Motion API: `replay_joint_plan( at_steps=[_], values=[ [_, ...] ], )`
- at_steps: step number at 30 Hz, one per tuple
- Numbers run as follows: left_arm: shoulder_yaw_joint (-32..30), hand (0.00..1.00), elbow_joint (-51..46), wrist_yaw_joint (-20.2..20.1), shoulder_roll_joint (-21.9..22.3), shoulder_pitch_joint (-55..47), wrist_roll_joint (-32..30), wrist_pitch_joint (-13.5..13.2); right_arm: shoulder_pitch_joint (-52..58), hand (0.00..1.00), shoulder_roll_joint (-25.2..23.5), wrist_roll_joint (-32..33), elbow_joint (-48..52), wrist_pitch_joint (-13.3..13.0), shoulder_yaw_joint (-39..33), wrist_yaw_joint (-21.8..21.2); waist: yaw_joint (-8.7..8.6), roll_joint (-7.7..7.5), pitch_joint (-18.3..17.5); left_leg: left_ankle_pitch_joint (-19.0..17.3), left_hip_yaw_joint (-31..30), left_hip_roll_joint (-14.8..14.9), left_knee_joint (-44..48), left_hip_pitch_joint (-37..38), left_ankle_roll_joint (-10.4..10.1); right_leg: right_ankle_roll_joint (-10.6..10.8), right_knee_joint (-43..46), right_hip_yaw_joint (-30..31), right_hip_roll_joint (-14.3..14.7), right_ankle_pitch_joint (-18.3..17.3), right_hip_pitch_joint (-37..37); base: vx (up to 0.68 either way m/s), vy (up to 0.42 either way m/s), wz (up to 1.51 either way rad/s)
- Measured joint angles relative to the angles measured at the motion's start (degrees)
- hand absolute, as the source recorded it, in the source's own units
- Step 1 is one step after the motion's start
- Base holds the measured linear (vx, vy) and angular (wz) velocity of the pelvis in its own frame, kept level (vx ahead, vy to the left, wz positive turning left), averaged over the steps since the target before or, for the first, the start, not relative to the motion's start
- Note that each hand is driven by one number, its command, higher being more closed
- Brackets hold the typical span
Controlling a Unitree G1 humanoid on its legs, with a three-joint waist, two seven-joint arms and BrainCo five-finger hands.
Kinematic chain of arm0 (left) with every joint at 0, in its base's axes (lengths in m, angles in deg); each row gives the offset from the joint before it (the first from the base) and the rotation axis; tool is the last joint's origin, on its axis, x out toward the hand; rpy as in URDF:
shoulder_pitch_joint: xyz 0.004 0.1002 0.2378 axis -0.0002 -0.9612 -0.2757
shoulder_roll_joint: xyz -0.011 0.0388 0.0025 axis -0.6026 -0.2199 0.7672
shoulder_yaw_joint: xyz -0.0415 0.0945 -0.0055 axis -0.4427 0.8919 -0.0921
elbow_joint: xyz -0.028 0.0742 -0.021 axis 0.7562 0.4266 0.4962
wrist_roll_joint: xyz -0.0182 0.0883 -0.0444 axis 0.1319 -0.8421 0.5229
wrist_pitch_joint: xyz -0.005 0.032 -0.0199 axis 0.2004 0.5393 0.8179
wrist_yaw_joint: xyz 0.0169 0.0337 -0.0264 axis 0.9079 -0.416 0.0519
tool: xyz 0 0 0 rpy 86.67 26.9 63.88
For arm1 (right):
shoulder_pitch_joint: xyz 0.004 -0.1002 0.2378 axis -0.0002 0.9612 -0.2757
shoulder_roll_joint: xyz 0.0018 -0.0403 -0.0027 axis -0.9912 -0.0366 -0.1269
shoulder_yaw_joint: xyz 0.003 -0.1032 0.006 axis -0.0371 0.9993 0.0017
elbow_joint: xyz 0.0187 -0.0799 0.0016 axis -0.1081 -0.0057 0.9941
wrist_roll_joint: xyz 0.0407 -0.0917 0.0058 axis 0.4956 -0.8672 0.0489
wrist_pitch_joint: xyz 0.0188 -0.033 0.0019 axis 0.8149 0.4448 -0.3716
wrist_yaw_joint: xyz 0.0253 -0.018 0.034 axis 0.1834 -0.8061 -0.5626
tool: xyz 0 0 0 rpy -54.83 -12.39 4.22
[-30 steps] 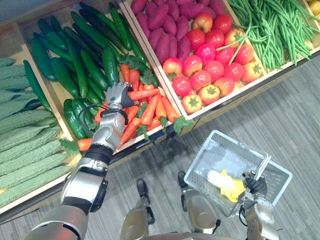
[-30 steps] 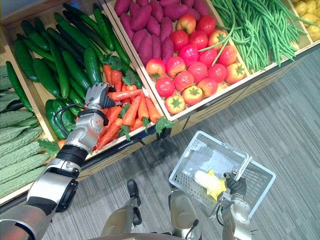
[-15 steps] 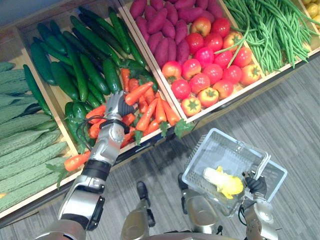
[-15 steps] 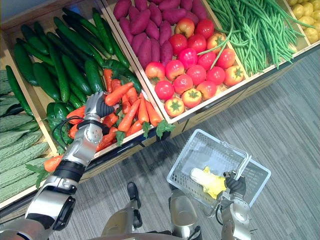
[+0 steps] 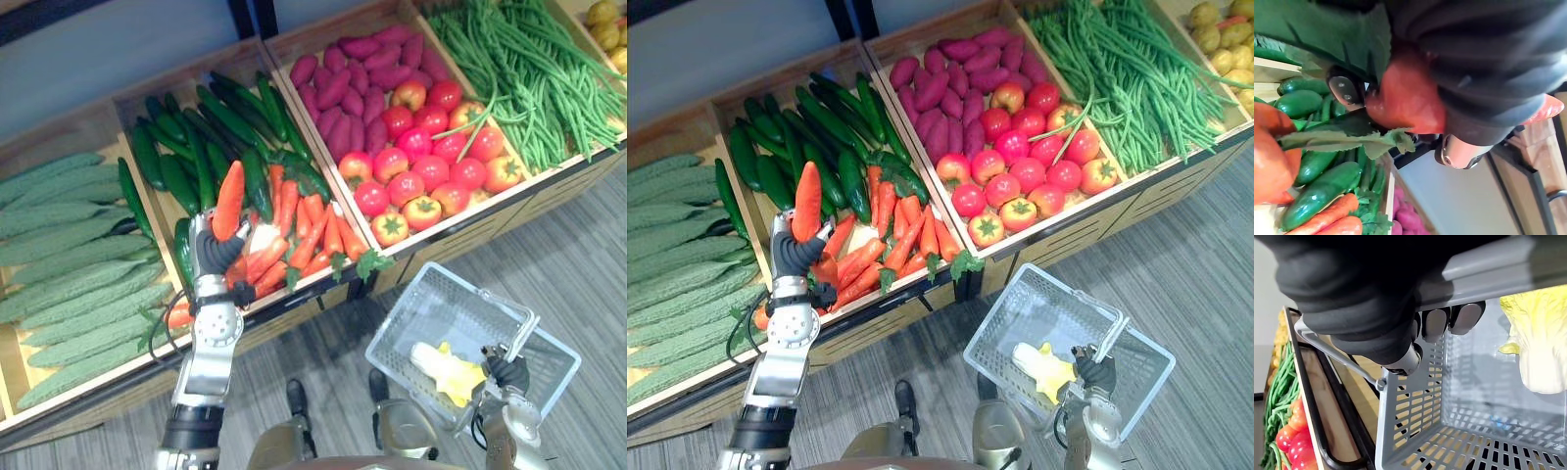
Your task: Pick vegetable in the basket
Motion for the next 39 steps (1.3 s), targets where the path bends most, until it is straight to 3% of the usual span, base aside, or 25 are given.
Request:
replay_joint_plan(
  at_steps=[4,9,10,11,13,14,15,16,17,18,20,21,22,23,24,25,26,27,28,29,30,31,33,35,39],
  values=[
    [2.82,1.00,-3.83,-0.12,1.76,-3.95,3.25,-1.48,1.22,1.00,-1.80,-0.14,5.37,0.51,0.20,0.41,0.22,-0.21,-0.65,-1.79,4.74,0.98,1.08,1.81,-0.09,0.44,-0.02,4.25,0.93,0.74,-0.05,-0.01,0.000,-0.57],
    [7.58,1.00,-7.22,-0.45,2.05,-4.48,4.22,-2.63,3.04,1.00,-2.28,-1.89,14.14,0.71,3.93,1.48,1.47,-1.65,-1.71,-7.70,14.94,3.64,9.59,1.08,-0.65,1.32,0.05,13.75,3.09,2.54,-2.92,-0.01,0.018,-1.04],
    [8.08,1.00,-7.64,-0.44,2.05,-4.45,4.21,-2.84,3.01,1.00,-2.28,-2.17,14.90,0.72,4.38,1.51,1.47,-1.81,-1.88,-8.34,16.39,4.08,10.49,0.98,-0.63,1.68,-0.32,12.23,3.03,1.57,-3.86,-0.05,0.007,-1.35],
    [9.01,1.00,-7.82,-0.12,1.95,-4.24,4.20,-3.32,2.34,1.00,-2.17,-2.38,15.52,0.76,5.02,1.59,1.47,-1.95,-1.94,-9.22,18.73,4.85,11.68,1.03,-0.87,0.97,0.00,5.54,1.25,0.63,-5.29,-0.06,0.011,-1.18],
    [9.25,1.00,-7.81,-0.04,1.12,-2.66,4.19,-3.68,0.22,1.00,-2.16,-3.36,15.70,0.76,6.38,1.67,1.35,-2.03,-2.09,-11.31,23.89,6.97,14.77,1.04,-0.90,-3.13,2.50,-19.64,-5.77,-0.10,-7.07,0.00,0.037,-1.30],
    [8.89,1.00,-7.82,-0.04,1.05,-2.14,4.19,-3.74,-0.29,1.00,-2.15,-3.71,15.62,0.76,6.48,1.68,1.54,-1.94,-2.08,-11.65,25.51,7.47,15.08,1.53,-1.33,-4.37,3.53,-26.27,-7.45,-0.21,-6.93,0.10,-0.010,-1.36],
    [7.99,1.00,-7.92,0.02,1.07,-1.03,4.20,-3.89,-1.49,1.00,-2.10,-4.45,15.55,0.78,6.93,1.77,2.59,-1.86,-2.17,-12.26,28.85,8.46,15.31,3.27,-2.24,-5.75,6.19,-37.52,-10.62,0.41,-5.84,0.12,-0.050,-1.45],
    [6.97,1.00,-8.07,0.05,1.09,-0.51,4.21,-4.00,-2.27,1.00,-1.96,-4.53,15.49,0.79,7.62,1.73,3.05,-1.86,-2.20,-12.66,31.49,9.07,15.50,4.65,-2.90,-5.80,7.97,-42.44,-11.83,1.90,-5.56,0.19,-0.146,-1.61],
    [6.90,1.00,-7.54,-0.07,1.17,0.88,4.23,-4.02,-2.95,1.00,-1.65,-4.99,15.55,0.79,8.52,1.41,1.99,-1.38,-2.20,-12.81,32.75,10.19,16.52,5.59,-3.12,-3.53,9.21,-41.45,-10.94,1.17,-6.24,0.17,-0.150,-1.05],
    [7.52,1.00,-7.33,-0.15,1.40,1.48,4.23,-4.02,-3.02,1.00,-1.18,-5.13,15.53,0.80,8.94,1.38,1.47,-0.94,-2.23,-12.82,33.03,10.87,17.13,5.97,-3.14,-3.53,9.17,-40.63,-10.18,0.86,-6.19,0.20,-0.191,-1.03],
    [9.65,1.00,-7.22,-1.36,1.68,2.32,4.37,-4.97,-3.77,1.00,0.64,-5.68,15.57,0.82,11.87,1.04,1.37,-0.34,-2.25,-12.81,34.60,16.36,27.93,6.67,-2.75,-4.19,7.66,-35.06,-5.99,0.00,-5.46,0.19,-0.151,-1.32],
    [10.09,1.00,-6.89,-1.43,1.64,2.39,4.42,-5.22,-3.94,1.00,1.14,-5.71,15.63,0.82,12.59,1.01,1.35,-0.07,-2.22,-12.58,34.05,18.47,32.83,5.93,-1.34,-4.32,7.26,-33.67,-5.05,-0.34,-4.84,0.21,-0.101,-1.42],
    [11.35,1.00,-5.67,-1.57,1.44,2.50,5.44,-5.34,-4.00,1.00,2.42,-5.74,15.63,0.85,14.07,1.03,1.32,0.54,-2.34,-9.99,30.44,22.53,43.14,3.51,3.68,-5.07,6.55,-30.69,-3.09,-1.22,-3.39,0.24,-0.033,-1.54],
    [12.35,1.00,-3.72,-1.86,1.91,2.43,6.03,-5.45,-4.79,1.00,3.61,-5.76,15.64,0.87,15.81,1.13,1.70,0.96,-2.47,-10.73,21.64,22.56,51.78,-0.46,4.58,-5.57,5.63,-26.99,-1.94,-1.74,-1.99,0.29,0.029,-1.52],
    [12.58,1.00,-3.19,-2.03,1.91,2.46,6.65,-5.46,-5.47,1.00,3.57,-5.80,15.64,0.87,16.18,1.28,1.74,0.99,-2.49,-12.54,17.97,20.85,53.73,-2.68,3.51,-5.83,5.34,-25.09,-1.78,-1.93,-1.86,0.31,0.081,-1.62],
    [12.89,1.00,-2.41,-2.37,1.81,2.45,7.41,-5.46,-6.98,1.00,3.64,-6.02,15.64,0.87,16.50,1.43,2.61,0.89,-2.43,-16.16,11.98,16.28,54.38,-6.51,3.83,-5.85,4.68,-21.23,-1.76,-1.99,-1.53,0.26,0.101,-1.23],
    [13.27,1.00,-2.06,-2.38,1.76,2.42,7.82,-5.36,-7.56,1.00,3.56,-6.17,15.66,0.87,16.51,1.49,3.22,0.89,-2.40,-17.74,8.80,13.87,53.55,-8.07,4.15,-5.81,4.28,-19.44,-1.82,-1.96,-1.04,0.27,0.122,-1.51],
    [13.95,1.00,-1.92,-2.40,1.70,1.97,8.39,-5.29,-8.31,1.00,3.57,-6.22,15.66,0.87,17.28,1.69,4.42,0.84,-2.37,-19.89,3.96,9.56,50.39,-10.07,4.57,-5.37,3.90,-16.05,-1.96,-1.70,0.26,0.21,0.121,-1.35],
    [14.14,1.00,-1.88,-2.38,1.70,1.70,8.76,-5.35,-8.82,1.00,3.55,-6.22,15.65,0.87,18.17,1.73,5.06,0.40,-2.09,-20.72,0.12,6.51,46.87,-11.33,4.13,-4.37,3.80,-13.77,-2.29,-1.47,1.18,0.30,0.242,-1.63],
    [14.51,1.00,-1.77,-2.38,1.67,1.74,8.78,-5.34,-9.55,1.00,3.70,-6.23,15.65,0.85,19.65,1.78,5.55,0.59,-2.16,-20.31,-7.20,1.52,39.21,-12.99,3.34,-2.53,3.94,-10.37,-3.06,-1.71,2.26,0.24,0.246,-1.30],
    [14.75,1.00,-1.77,-2.40,1.71,1.74,8.77,-5.36,-9.64,1.00,3.82,-6.29,15.64,0.85,20.22,1.90,5.94,0.88,-2.32,-19.49,-9.69,0.27,35.09,-13.14,2.07,-1.88,4.10,-9.37,-3.10,-1.78,2.37,0.23,0.269,-1.29],
    [15.57,1.00,-1.78,-2.38,1.96,1.66,8.76,-5.40,-9.67,1.00,4.22,-6.38,15.68,0.83,21.38,2.11,6.22,2.83,-3.11,-13.03,-13.16,-0.16,26.60,-12.75,0.28,-0.13,4.21,-7.34,-2.02,-2.29,2.80,0.22,0.284,-1.00],
    [17.21,1.00,-0.17,-2.49,1.45,1.69,8.75,-5.73,-9.42,1.00,3.54,-6.37,15.10,0.88,22.86,2.36,5.58,1.32,-3.35,-11.28,-11.66,-1.20,25.89,-10.71,0.61,1.45,3.12,-4.63,-3.21,-1.81,4.15,0.23,0.271,-0.70],
    [19.69,1.00,1.06,-2.91,1.01,2.34,8.75,-5.71,-9.60,1.00,1.71,-5.27,15.41,0.87,24.90,2.27,5.59,-1.17,-3.89,-10.18,-8.55,-3.38,21.45,-8.34,2.37,2.15,1.23,-3.41,-5.85,-1.33,4.08,0.14,0.150,-0.38],
    [23.71,1.00,5.99,-3.80,1.19,3.54,8.75,-4.87,-9.55,1.00,0.86,-0.24,15.42,0.91,29.15,1.10,5.26,-1.43,-4.02,-9.82,-7.44,-4.36,19.20,-6.96,2.94,2.45,0.07,-2.82,-6.84,-0.86,4.43,0.06,0.067,-0.13]
  ],
)
